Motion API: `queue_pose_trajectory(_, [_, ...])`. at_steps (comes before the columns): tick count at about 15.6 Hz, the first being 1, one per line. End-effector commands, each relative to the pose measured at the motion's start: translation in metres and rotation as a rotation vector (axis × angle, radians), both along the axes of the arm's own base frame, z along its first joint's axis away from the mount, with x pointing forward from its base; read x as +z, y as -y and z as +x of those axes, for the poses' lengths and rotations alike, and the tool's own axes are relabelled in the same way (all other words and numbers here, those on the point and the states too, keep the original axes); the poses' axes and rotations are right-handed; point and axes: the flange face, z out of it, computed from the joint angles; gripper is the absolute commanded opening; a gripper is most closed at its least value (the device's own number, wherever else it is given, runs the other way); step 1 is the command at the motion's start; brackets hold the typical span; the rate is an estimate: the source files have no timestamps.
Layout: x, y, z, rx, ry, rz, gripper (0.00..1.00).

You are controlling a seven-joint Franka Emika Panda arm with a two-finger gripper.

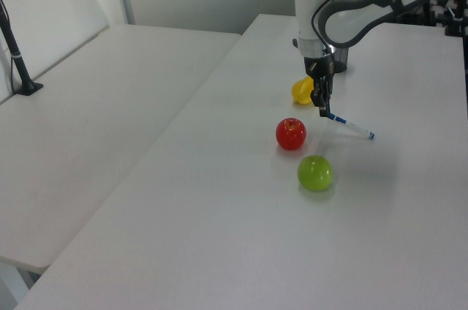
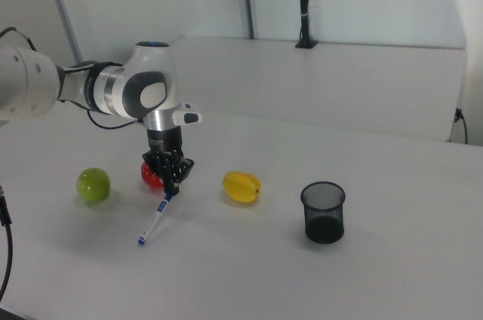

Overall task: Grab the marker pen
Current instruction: 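Lower the marker pen onto the table and open the gripper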

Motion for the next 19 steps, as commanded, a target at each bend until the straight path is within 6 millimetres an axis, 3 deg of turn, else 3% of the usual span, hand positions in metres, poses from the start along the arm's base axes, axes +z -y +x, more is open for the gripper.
queue_pose_trajectory(1, [-0.004,-0.005,-0.001,-0.005,0.016,-0.021,0.35])
queue_pose_trajectory(3, [-0.004,-0.005,-0.001,-0.005,0.016,-0.021,0.42])
queue_pose_trajectory(8, [-0.001,-0.005,-0.001,-0.008,0.021,-0.019,0.44])
queue_pose_trajectory(10, [0.01,-0.004,-0.001,-0.021,0.035,-0.02,0.53])
queue_pose_trajectory(15, [0.073,0.018,-0.01,-0.06,0.094,-0.006,0.96])
queue_pose_trajectory(16, [0.089,0.028,-0.014,-0.071,0.1,-0.004,1.0])
queue_pose_trajectory(19, [0.137,0.049,-0.025,-0.117,0.132,0.002,1.0])
